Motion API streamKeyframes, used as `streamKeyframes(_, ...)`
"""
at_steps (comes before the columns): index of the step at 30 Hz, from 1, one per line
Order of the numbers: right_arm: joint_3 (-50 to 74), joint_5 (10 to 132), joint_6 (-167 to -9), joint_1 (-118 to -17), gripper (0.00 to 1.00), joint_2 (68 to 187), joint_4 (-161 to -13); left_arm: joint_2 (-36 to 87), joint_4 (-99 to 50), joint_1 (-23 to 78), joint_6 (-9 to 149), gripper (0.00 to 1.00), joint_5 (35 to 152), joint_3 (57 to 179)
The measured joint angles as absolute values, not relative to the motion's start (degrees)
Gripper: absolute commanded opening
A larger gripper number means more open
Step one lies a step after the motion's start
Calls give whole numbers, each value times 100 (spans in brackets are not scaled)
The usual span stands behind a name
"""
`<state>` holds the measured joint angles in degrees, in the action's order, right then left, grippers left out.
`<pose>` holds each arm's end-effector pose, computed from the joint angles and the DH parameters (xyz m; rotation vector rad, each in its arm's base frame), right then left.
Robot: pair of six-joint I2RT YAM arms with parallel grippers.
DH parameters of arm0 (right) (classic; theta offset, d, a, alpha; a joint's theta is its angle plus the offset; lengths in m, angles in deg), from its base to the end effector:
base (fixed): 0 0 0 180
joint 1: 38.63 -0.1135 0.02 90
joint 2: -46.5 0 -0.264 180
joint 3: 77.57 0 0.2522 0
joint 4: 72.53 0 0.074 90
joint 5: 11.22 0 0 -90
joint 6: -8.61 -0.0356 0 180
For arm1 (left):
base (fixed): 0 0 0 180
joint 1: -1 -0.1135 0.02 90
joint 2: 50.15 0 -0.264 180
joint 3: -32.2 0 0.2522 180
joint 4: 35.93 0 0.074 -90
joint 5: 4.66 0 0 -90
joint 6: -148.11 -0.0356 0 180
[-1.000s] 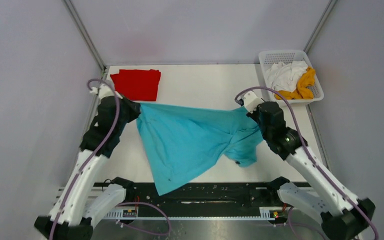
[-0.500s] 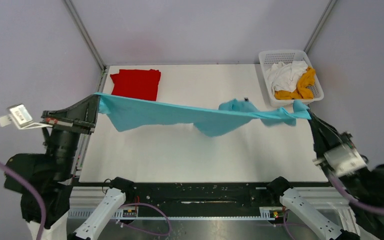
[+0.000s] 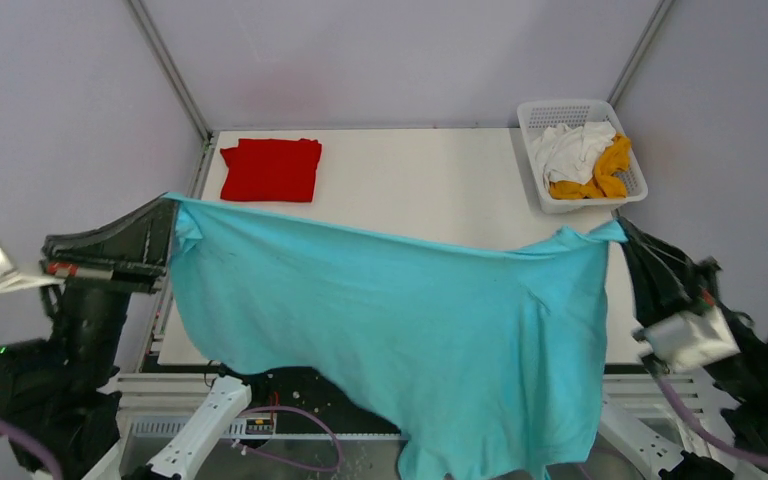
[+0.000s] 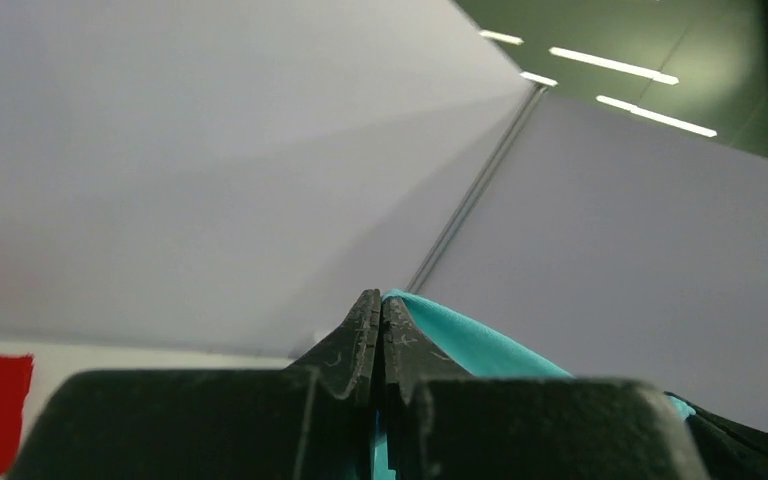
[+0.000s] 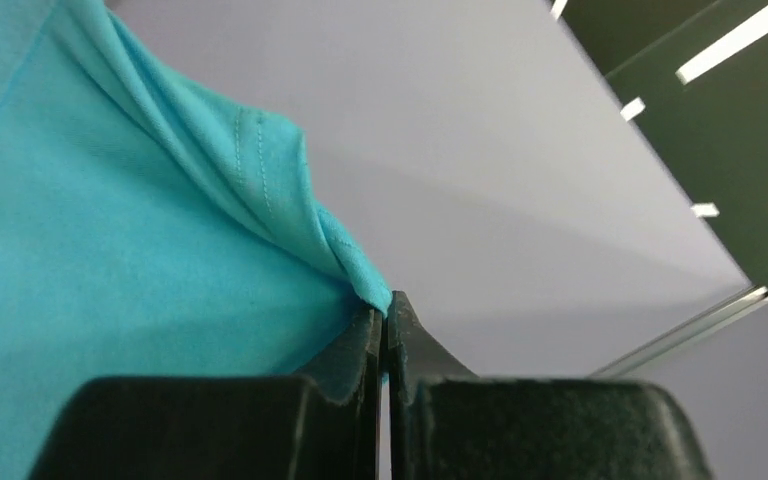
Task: Fold and stack the t-shirts
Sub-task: Flatten out the tshirt
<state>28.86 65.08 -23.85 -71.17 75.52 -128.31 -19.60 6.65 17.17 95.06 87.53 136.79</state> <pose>-0.0509 -0.0224 0.5277 -0.9903 0.6916 -0.2395 -0.0432 0.0111 0.5474 -0.1553 1.0471 -0.8621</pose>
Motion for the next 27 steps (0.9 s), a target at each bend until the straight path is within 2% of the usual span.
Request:
streamKeyframes(4,2097,7389,-2044,-7117,0,7980,-12571,-1497,614,1717,9429,0,8515,13220)
streamKeyframes(8,1281,8292,-1738,-7042,0,8935,-12116,-463,496,1715,9342,0,7870,12446)
streamKeyframes(14,230,7920,-1714,-5762,1,10653,-11436,2140,394,1712,9250,0,6939,11670)
streamKeyframes(17,280,7774,-1734,-5377,2,11766,-11080,3817,405,1669,9195,0,6594,12009)
streamKeyframes(19,844,7730,-1771,-5246,4,12931,-10868,5104,601,1614,9156,0,6511,12824)
streamKeyframes(21,1559,7724,-1852,-5198,10,14131,-10660,6171,737,1557,9108,7,6502,13747)
streamKeyframes(22,1926,7756,-1893,-5180,17,14646,-10599,6706,829,1533,9088,16,6508,14304)
streamKeyframes(23,2494,7822,-1970,-5161,35,15344,-10523,7200,923,1509,9075,25,6517,14888)
streamKeyframes(24,2942,7885,-2057,-5143,61,15890,-10442,7604,986,1487,9055,41,6526,15386)
streamKeyframes(25,3340,7944,-2173,-5132,89,16380,-10322,7921,1010,1472,9029,67,6535,15777)
streamKeyframes(26,3568,7988,-2285,-5123,98,16710,-10195,8162,1067,1454,9005,83,6541,16096)
streamKeyframes(27,3675,7995,-2383,-5119,99,16950,-10026,8317,1152,1441,9010,95,6550,16313)
